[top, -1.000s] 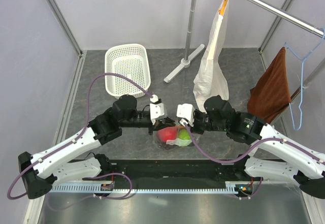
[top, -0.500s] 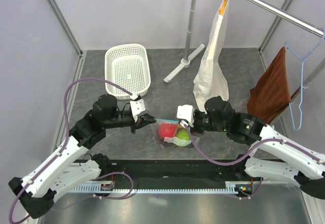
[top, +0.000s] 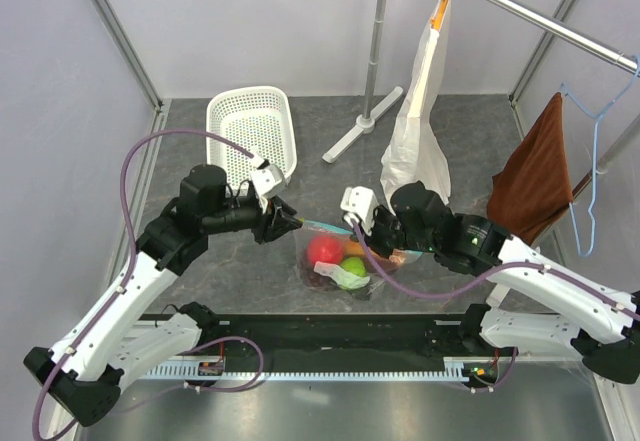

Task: Place the food in the zip-top bag and seal the zipper
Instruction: Zip the zipper food storage bag at the center of the board.

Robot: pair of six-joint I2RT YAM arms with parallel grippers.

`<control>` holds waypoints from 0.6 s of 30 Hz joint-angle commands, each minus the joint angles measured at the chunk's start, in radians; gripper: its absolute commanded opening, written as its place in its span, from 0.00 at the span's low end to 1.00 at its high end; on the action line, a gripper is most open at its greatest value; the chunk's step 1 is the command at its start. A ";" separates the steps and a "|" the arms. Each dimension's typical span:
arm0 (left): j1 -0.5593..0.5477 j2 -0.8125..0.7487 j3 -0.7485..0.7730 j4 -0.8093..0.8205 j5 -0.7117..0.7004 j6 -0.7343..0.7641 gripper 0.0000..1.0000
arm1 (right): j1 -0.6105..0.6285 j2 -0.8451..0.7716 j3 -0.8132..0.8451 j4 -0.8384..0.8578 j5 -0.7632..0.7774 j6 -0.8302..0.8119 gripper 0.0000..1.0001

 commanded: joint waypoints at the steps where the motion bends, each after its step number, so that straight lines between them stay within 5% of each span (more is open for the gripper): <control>1: 0.020 0.038 0.139 0.001 -0.129 -0.184 0.49 | -0.011 0.047 0.129 0.047 0.153 0.350 0.00; 6: 0.020 0.032 0.188 0.000 -0.378 -0.400 0.82 | -0.010 0.073 0.186 0.064 0.329 0.655 0.00; 18: 0.014 -0.044 0.034 0.079 -0.183 -0.479 0.82 | -0.011 0.238 0.231 0.081 0.630 1.394 0.00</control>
